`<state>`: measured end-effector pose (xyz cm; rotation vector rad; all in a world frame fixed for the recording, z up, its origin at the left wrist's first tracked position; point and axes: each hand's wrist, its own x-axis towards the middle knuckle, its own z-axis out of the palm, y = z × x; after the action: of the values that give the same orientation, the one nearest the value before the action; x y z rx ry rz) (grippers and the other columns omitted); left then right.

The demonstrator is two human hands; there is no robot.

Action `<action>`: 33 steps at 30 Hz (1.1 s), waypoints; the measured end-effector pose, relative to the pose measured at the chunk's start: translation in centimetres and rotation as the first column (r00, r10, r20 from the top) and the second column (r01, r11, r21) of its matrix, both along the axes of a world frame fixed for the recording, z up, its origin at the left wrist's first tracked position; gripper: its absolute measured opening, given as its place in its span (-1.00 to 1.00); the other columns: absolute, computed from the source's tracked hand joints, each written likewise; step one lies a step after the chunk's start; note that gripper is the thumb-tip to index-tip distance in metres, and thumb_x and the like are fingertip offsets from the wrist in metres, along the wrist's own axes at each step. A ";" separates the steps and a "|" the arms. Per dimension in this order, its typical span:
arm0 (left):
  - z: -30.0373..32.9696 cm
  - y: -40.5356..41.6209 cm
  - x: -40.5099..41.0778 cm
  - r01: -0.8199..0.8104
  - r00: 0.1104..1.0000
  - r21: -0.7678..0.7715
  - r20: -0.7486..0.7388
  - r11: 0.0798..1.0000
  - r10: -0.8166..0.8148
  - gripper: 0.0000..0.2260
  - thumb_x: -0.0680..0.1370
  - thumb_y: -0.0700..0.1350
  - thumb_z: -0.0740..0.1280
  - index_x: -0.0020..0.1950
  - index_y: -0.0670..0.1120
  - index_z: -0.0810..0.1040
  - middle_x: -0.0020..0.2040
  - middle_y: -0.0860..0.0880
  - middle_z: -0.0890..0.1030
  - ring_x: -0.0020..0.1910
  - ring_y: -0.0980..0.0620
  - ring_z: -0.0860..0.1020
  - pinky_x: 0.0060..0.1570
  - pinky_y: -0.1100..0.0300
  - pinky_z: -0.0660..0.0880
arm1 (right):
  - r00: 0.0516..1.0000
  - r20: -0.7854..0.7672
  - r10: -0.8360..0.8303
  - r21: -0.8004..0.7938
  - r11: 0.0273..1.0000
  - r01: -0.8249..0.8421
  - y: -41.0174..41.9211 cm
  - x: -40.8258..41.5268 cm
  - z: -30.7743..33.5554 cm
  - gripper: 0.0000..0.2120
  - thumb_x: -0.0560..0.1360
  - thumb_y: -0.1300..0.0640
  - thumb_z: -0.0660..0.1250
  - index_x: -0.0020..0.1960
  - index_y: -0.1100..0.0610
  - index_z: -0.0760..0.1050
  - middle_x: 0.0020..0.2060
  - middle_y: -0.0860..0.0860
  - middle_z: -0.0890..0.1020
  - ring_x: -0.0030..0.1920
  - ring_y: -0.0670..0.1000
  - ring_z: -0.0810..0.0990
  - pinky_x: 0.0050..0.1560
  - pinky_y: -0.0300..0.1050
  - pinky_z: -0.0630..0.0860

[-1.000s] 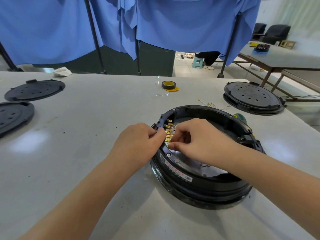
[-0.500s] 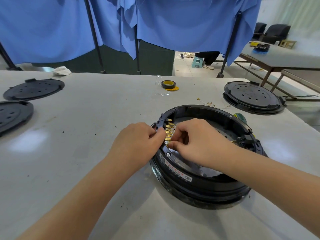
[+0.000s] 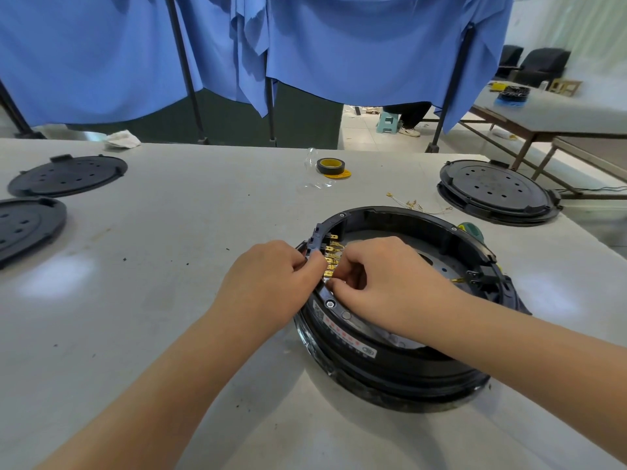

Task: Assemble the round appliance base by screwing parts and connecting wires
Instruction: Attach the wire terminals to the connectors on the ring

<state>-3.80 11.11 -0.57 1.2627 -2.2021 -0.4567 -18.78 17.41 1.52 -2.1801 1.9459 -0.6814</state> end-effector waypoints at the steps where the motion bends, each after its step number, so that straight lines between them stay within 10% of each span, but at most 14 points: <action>1: 0.0 0.0 0.0 -0.001 1.000 0.000 -0.003 1.000 0.001 -0.48 0.53 0.09 0.22 -0.54 -0.12 0.17 -0.59 -0.04 0.16 -0.56 0.02 0.17 -0.49 0.14 0.13 | 1.000 -0.003 -0.001 0.001 1.000 0.001 0.0 0.0 0.0 -0.88 0.45 0.02 0.31 -0.25 0.01 0.53 -0.38 -0.11 0.55 -0.28 -0.12 0.53 -0.21 -0.17 0.47; 33: 0.2 0.1 -0.2 -0.010 1.000 -0.025 0.022 1.000 0.011 -0.48 0.53 0.08 0.21 -0.55 -0.11 0.14 -0.59 -0.04 0.15 -0.56 0.03 0.16 -0.48 0.16 0.11 | 0.992 -0.127 -0.020 -0.001 1.000 0.020 -0.4 0.3 0.0 -0.88 0.50 0.02 0.32 -0.15 0.07 0.51 -0.27 -0.04 0.57 -0.22 0.01 0.53 -0.20 -0.05 0.47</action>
<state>-3.97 11.19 -0.42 1.2715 -2.2120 -0.4118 -18.47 17.02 1.55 -2.2582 2.0300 -0.5575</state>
